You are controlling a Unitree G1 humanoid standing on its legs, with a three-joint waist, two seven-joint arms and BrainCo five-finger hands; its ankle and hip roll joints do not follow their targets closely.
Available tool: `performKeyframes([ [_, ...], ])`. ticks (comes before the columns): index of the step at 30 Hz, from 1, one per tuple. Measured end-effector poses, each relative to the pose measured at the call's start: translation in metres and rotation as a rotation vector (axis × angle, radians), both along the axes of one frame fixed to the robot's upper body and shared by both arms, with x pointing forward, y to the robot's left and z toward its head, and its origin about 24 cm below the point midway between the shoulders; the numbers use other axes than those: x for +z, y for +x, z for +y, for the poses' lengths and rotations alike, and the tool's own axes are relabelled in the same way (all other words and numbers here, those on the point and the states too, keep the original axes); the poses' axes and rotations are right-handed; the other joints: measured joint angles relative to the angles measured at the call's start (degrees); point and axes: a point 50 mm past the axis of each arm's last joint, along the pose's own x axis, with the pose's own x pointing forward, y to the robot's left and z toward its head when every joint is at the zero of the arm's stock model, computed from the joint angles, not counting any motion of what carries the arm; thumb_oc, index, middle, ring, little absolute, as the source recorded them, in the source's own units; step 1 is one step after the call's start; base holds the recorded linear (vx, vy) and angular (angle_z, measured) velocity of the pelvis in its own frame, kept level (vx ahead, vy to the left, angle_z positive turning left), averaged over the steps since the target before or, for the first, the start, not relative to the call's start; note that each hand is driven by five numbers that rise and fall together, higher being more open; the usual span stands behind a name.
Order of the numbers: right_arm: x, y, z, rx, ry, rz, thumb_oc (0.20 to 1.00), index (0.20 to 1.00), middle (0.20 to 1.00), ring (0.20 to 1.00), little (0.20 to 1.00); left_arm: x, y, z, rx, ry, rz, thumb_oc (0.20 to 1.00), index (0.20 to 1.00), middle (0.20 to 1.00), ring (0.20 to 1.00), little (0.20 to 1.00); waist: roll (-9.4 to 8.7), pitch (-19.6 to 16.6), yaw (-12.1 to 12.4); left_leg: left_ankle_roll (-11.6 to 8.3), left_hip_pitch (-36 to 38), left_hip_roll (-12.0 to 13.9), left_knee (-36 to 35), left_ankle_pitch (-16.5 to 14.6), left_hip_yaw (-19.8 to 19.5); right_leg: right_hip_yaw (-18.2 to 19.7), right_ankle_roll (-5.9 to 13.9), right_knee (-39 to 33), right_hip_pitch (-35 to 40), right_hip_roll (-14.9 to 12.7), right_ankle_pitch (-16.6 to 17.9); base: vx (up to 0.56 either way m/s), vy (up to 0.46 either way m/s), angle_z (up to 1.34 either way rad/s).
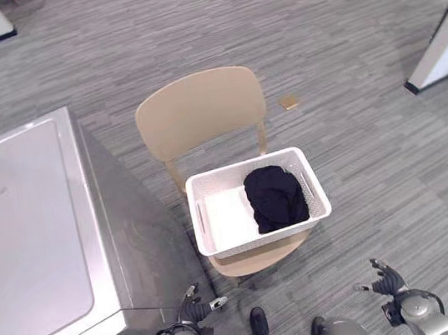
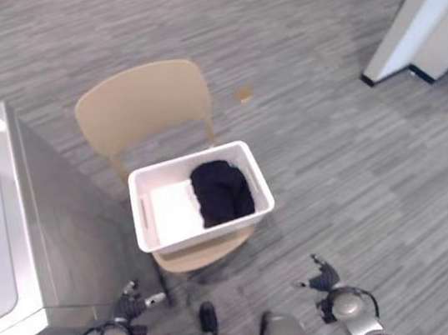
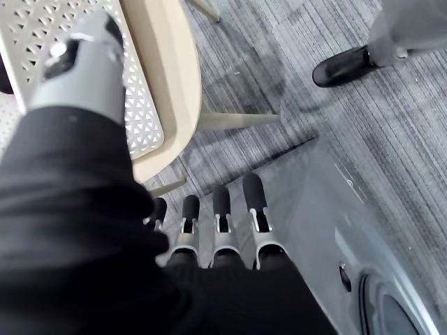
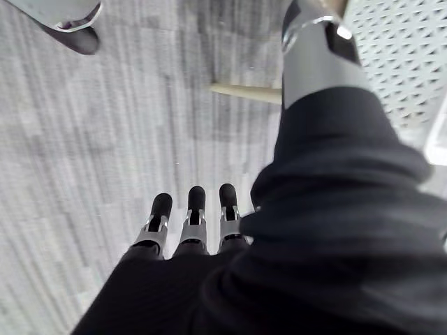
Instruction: Grab the laundry basket,head to the washer,open it,put in the laundry and shut it.
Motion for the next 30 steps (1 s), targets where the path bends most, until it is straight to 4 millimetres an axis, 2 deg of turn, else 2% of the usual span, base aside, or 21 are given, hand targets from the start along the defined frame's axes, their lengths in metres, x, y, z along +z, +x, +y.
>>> performKeyframes([
  [1, 0.003, 0.006, 0.002, 0.007, 0.002, -0.021, 1.000, 1.000, 1.000, 1.000, 1.000, 0.000, 0.001, -0.002, -0.010, -0.001, -0.001, 1.000, 1.000, 1.000, 1.000, 1.000, -0.41, 0.1, 0.0, -0.13, 1.0, -0.2, -0.6, 0.5, -1.0, 2.8, -0.44, -0.9, -0.9, 1.7, -0.2, 0.09, -0.104, 0.56],
  [2, 0.009, 0.014, 0.002, 0.015, 0.000, -0.051, 1.000, 1.000, 1.000, 1.000, 1.000, -0.001, -0.002, -0.002, -0.012, -0.002, 0.008, 1.000, 1.000, 1.000, 1.000, 1.000, -0.48, 0.0, 0.0, 0.10, 1.3, -0.2, -0.5, 0.3, -2.3, 4.0, -0.34, -3.1, -1.9, 2.6, -0.1, 0.13, -0.152, 0.63],
  [3, 0.016, 0.023, 0.001, 0.034, -0.014, -0.083, 1.000, 1.000, 1.000, 1.000, 1.000, -0.001, 0.001, -0.003, -0.017, -0.001, 0.003, 1.000, 1.000, 1.000, 1.000, 1.000, -0.19, 0.2, 0.4, 0.29, 1.4, -0.3, -0.5, -0.5, -4.3, 6.4, -0.39, -4.3, -3.6, 4.2, -0.2, 0.08, -0.189, 0.79],
  [4, 0.027, 0.032, -0.003, 0.097, -0.068, -0.123, 1.000, 1.000, 1.000, 1.000, 1.000, 0.000, 0.007, -0.004, -0.019, 0.002, -0.004, 1.000, 1.000, 1.000, 1.000, 1.000, 0.91, 0.9, 0.1, -0.18, 1.3, 0.5, -0.2, -0.8, -6.3, 11.1, -0.03, -7.6, -5.7, 6.4, 0.3, 0.04, -0.151, 0.78],
  [5, 0.030, 0.035, -0.005, 0.133, -0.099, -0.127, 1.000, 1.000, 1.000, 1.000, 1.000, -0.001, 0.005, -0.002, -0.015, 0.008, 0.008, 1.000, 1.000, 1.000, 1.000, 1.000, 0.64, 0.9, 0.1, -1.32, 1.8, 0.3, -0.1, 0.1, -6.5, 10.2, 0.44, -10.4, -5.6, 5.9, 1.5, 0.01, -0.156, 0.83],
  [6, 0.032, 0.035, -0.006, 0.146, -0.124, -0.133, 1.000, 1.000, 1.000, 1.000, 1.000, -0.001, 0.004, 0.000, -0.012, 0.015, 0.007, 1.000, 1.000, 1.000, 1.000, 1.000, -0.16, 0.9, 0.5, -1.40, 2.8, -0.2, -0.3, 0.0, -7.0, 9.9, 0.59, -12.1, -5.5, 4.8, 2.4, 0.03, -0.153, 0.72],
  [7, 0.036, 0.036, -0.006, 0.183, -0.153, -0.143, 1.000, 1.000, 1.000, 1.000, 1.000, 0.000, 0.002, 0.002, -0.010, 0.023, 0.005, 1.000, 1.000, 1.000, 1.000, 1.000, -0.83, 0.6, 0.4, -1.07, 3.2, -0.9, -0.2, -0.9, -8.2, 8.7, 0.38, -13.1, -4.7, 3.1, 4.3, 0.04, -0.171, 0.66],
  [8, 0.042, 0.039, -0.005, 0.236, -0.188, -0.161, 1.000, 1.000, 1.000, 1.000, 1.000, 0.000, 0.000, 0.004, -0.002, 0.026, -0.002, 1.000, 1.000, 1.000, 1.000, 1.000, -1.15, 0.3, 0.8, -1.60, 3.7, -0.9, -0.3, -1.5, -9.0, 7.1, -0.02, -13.4, -4.3, 2.6, 7.3, 0.03, -0.166, 0.51],
  [9, 0.047, 0.043, -0.004, 0.271, -0.213, -0.179, 1.000, 1.000, 1.000, 1.000, 1.000, 0.000, -0.003, 0.006, 0.002, 0.030, -0.001, 1.000, 1.000, 1.000, 1.000, 1.000, -1.18, 0.2, 1.6, -2.02, 3.8, -0.7, -0.2, -2.1, -9.4, 6.4, -0.40, -14.2, -3.9, 2.6, 9.2, 0.04, -0.202, 0.37],
  [10, 0.060, 0.058, 0.001, 0.368, -0.275, -0.224, 1.000, 1.000, 1.000, 1.000, 1.000, 0.000, -0.008, 0.011, 0.005, 0.042, 0.005, 1.000, 1.000, 1.000, 1.000, 1.000, -0.24, -0.3, 2.5, -3.44, 2.8, 1.7, -0.1, -3.3, -10.3, 3.6, -0.90, -18.4, -2.3, 4.2, 11.1, 0.03, -0.146, 0.34],
  [12, 0.074, 0.071, 0.005, 0.436, -0.325, -0.269, 1.000, 1.000, 1.000, 1.000, 1.000, -0.001, -0.013, 0.015, 0.008, 0.051, 0.018, 1.000, 1.000, 1.000, 1.000, 1.000, 0.44, -0.4, 3.1, -3.07, 1.8, 4.0, -0.2, -2.9, -10.5, 1.0, -0.85, -21.8, -0.7, 5.5, 12.3, 0.01, -0.104, 0.50],
  [13, 0.089, 0.082, 0.008, 0.499, -0.382, -0.325, 1.000, 1.000, 1.000, 1.000, 1.000, 0.000, -0.012, 0.016, 0.003, 0.056, 0.016, 1.000, 1.000, 1.000, 1.000, 1.000, -0.43, -0.4, 3.9, -4.09, 1.6, 4.5, -0.2, -2.9, -10.8, -0.7, -1.89, -23.5, -0.2, 6.1, 14.5, -0.01, -0.100, 0.54],
  [15, 0.100, 0.093, 0.011, 0.539, -0.431, -0.368, 1.000, 1.000, 1.000, 1.000, 1.000, 0.000, -0.010, 0.015, -0.002, 0.056, 0.011, 1.000, 1.000, 1.000, 1.000, 1.000, -0.74, -0.4, 4.3, -4.68, 0.7, 5.1, 0.3, -3.0, -11.9, -2.5, -2.15, -25.4, 0.5, 6.6, 14.7, -0.02, -0.078, 0.54],
  [17, 0.112, 0.101, 0.014, 0.568, -0.462, -0.405, 1.000, 1.000, 1.000, 1.000, 1.000, -0.001, -0.013, 0.015, -0.006, 0.055, 0.020, 1.000, 1.000, 1.000, 1.000, 1.000, -0.69, -0.3, 5.5, -5.07, -0.1, 4.3, -0.2, -2.6, -11.7, -4.3, -2.39, -27.1, 1.0, 6.9, 14.8, -0.01, -0.049, 0.42],
  [19, 0.118, 0.107, 0.019, 0.614, -0.502, -0.429, 1.000, 1.000, 1.000, 1.000, 1.000, -0.002, -0.014, 0.015, -0.005, 0.058, 0.025, 1.000, 1.000, 1.000, 1.000, 1.000, -0.79, -0.3, 5.6, -5.66, -1.1, 3.8, -0.3, -1.9, -12.0, -6.1, -3.13, -28.6, 1.4, 7.1, 15.6, 0.01, -0.027, 0.47],
  [21, 0.113, 0.111, 0.022, 0.650, -0.552, -0.405, 1.000, 1.000, 1.000, 1.000, 1.000, -0.002, -0.015, 0.014, -0.014, 0.058, 0.027, 1.000, 1.000, 1.000, 1.000, 1.000, -0.39, 0.3, 6.3, -6.26, -1.7, 3.8, -1.1, -0.7, -13.6, -9.0, -3.20, -30.2, 2.4, 7.0, 16.2, 0.01, -0.007, 0.57],
  [26, 0.108, 0.122, 0.016, 0.650, -0.654, -0.364, 1.000, 1.000, 1.000, 1.000, 1.000, 0.002, -0.005, 0.012, -0.019, 0.071, -0.008, 1.000, 1.000, 1.000, 1.000, 1.000, 0.84, 2.7, 8.6, -7.04, -4.6, 2.8, -1.1, 0.0, -16.4, -11.0, -3.24, -30.9, 0.9, 6.2, 16.3, -0.01, 0.027, 0.34],
  [29, 0.114, 0.135, 0.009, 0.600, -0.715, -0.368, 1.000, 1.000, 1.000, 1.000, 1.000, 0.010, 0.012, 0.012, -0.029, 0.087, -0.058, 1.000, 1.000, 1.000, 1.000, 1.000, 1.86, 5.0, 9.1, -7.20, -7.3, 2.0, -0.3, 0.6, -17.8, -12.3, -3.34, -29.4, -2.0, 4.9, 16.3, -0.01, 0.029, 0.28],
  [30, 0.117, 0.138, 0.006, 0.589, -0.727, -0.367, 1.000, 1.000, 1.000, 1.000, 1.000, 0.013, 0.018, 0.011, -0.030, 0.089, -0.078, 1.000, 1.000, 1.000, 1.000, 1.000, 2.05, 5.9, 9.2, -7.30, -7.6, 1.6, -0.3, 0.8, -18.2, -12.7, -4.07, -29.3, -2.1, 4.5, 16.8, -0.02, 0.022, 0.24],
])
